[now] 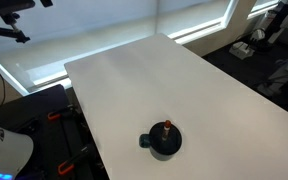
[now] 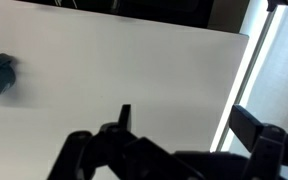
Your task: Remove the marker from the cup
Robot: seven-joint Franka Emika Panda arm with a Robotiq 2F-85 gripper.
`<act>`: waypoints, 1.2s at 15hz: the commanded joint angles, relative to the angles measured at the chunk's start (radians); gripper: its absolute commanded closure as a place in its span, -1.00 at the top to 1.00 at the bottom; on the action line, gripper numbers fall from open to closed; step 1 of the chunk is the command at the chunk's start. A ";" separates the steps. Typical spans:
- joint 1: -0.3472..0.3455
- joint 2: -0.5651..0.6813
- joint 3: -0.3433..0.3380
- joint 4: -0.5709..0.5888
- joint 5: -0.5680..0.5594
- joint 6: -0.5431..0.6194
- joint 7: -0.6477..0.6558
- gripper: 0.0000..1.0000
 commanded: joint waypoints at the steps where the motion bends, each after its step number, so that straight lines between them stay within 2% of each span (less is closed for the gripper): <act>1: -0.006 0.000 0.004 0.002 0.003 -0.004 -0.004 1.00; 10: -0.006 0.000 0.004 0.002 0.003 -0.004 -0.004 1.00; 14: -0.047 0.105 0.015 0.014 -0.008 0.027 0.029 1.00; 18: -0.110 0.274 0.015 0.046 -0.040 0.127 0.067 1.00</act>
